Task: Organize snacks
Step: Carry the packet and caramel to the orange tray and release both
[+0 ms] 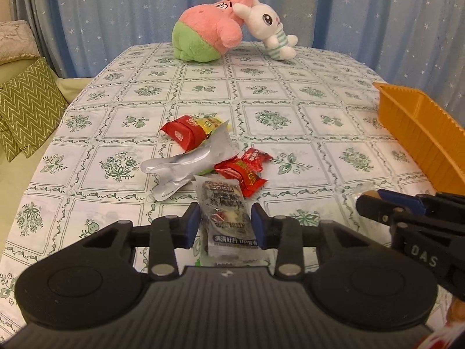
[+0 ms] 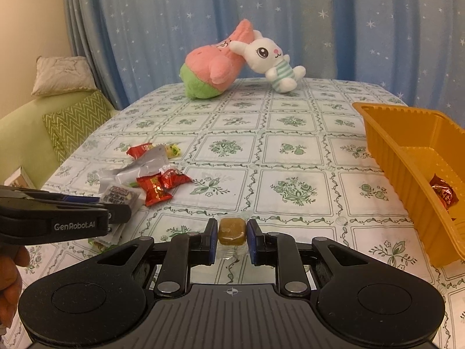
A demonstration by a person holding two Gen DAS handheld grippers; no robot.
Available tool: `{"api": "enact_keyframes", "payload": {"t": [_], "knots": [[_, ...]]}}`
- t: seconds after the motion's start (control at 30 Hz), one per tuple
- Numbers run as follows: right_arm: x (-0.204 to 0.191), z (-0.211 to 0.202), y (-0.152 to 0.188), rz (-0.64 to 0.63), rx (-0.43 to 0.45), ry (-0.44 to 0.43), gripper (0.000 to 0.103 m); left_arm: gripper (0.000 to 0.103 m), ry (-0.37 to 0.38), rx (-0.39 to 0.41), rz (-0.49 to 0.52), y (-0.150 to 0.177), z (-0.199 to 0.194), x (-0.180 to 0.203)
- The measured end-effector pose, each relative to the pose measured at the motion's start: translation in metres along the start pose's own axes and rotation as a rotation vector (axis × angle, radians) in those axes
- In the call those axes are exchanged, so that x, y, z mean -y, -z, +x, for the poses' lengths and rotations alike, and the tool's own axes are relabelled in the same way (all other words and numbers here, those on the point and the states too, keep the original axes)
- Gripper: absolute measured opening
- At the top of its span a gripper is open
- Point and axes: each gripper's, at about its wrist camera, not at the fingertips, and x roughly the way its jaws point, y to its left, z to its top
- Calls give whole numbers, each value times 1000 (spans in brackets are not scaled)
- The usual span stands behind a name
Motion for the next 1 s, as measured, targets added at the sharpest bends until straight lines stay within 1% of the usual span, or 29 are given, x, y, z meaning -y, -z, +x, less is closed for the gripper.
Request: {"api": "enact_keyframes", "payload": {"t": [0.07, 0.1, 0.13, 0.23, 0.3, 0.37, 0.4, 0.43, 0.47, 0.53, 0.57, 0.73, 0.83, 0.93, 0.97, 1.0], "knots": [[0, -1, 0, 2, 2, -1, 22, 30, 26, 20, -4, 0, -8, 2], [0, -1, -1, 0, 3, -1, 22, 22, 37, 29, -2, 0, -11, 3], [0, -2, -1, 0, 4, 0, 22, 8, 60, 40, 6, 0, -15, 5], [2, -2, -2, 7, -1, 6, 22, 8, 85, 26, 39, 4, -16, 14], [5, -1, -2, 15, -5, 11, 22, 8, 80, 10, 57, 9, -12, 18], [7, -1, -2, 23, -7, 16, 22, 9, 85, -3, 60, 12, -9, 21], [8, -1, -2, 27, -8, 18, 22, 11, 89, 2, 53, 12, -8, 21], [9, -1, -3, 28, -8, 20, 22, 20, 94, 0, 49, 12, -8, 23], [10, -1, -3, 30, -7, 21, 22, 36, 99, -5, 41, 12, -6, 23], [11, -2, -4, 30, -3, 25, 22, 52, 108, -5, 17, 12, -3, 24], [12, -2, -4, 31, -2, 28, 22, 57, 111, -12, 8, 12, 0, 24], [21, -3, -5, 50, -3, 50, 22, 58, 123, -32, -30, 9, 14, 25], [27, -3, -6, 63, -4, 63, 22, 58, 145, -27, -24, 8, 18, 28], [30, -4, -6, 70, -4, 67, 22, 54, 161, -33, 27, 9, 19, 38], [31, -5, -6, 71, -4, 68, 22, 47, 162, -34, 46, 10, 18, 41], [32, -5, -6, 71, -6, 67, 22, 44, 163, -38, 71, 11, 18, 44]]}}
